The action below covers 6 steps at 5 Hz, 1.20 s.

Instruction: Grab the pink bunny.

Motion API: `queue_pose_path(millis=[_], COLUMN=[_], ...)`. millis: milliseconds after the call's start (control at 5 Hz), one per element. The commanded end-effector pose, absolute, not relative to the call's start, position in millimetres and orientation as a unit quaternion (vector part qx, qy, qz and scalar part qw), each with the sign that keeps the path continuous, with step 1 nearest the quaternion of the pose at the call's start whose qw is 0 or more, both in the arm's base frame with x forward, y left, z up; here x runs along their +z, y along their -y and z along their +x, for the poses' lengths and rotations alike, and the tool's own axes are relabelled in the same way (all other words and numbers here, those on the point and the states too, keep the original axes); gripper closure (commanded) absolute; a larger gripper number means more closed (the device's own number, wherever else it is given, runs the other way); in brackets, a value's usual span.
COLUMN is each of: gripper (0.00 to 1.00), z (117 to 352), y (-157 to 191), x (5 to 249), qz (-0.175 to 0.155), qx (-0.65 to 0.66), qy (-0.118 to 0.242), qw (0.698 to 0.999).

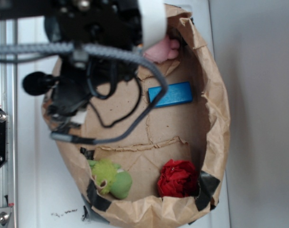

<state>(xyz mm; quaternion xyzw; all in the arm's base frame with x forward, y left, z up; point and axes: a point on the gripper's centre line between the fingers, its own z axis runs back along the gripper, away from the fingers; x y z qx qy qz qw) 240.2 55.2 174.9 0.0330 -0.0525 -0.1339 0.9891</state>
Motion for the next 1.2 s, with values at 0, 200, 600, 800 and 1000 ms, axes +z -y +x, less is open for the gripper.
queue_pose_path(millis=[0,200,600,800,1000], gripper=[0.0,0.0,0.0,0.0,0.0], z=[244,244,262,276,291], y=[-55,-55,-52,-53,-61], x=[184,184,154,140,128], qz=[0.038,0.038,0.102,0.116,0.11], qx=[-0.13,-0.13,-0.273,-0.307,-0.313], qy=[0.068,0.068,0.118,0.109,0.083], qw=[0.988,0.988,0.949,0.938,0.94])
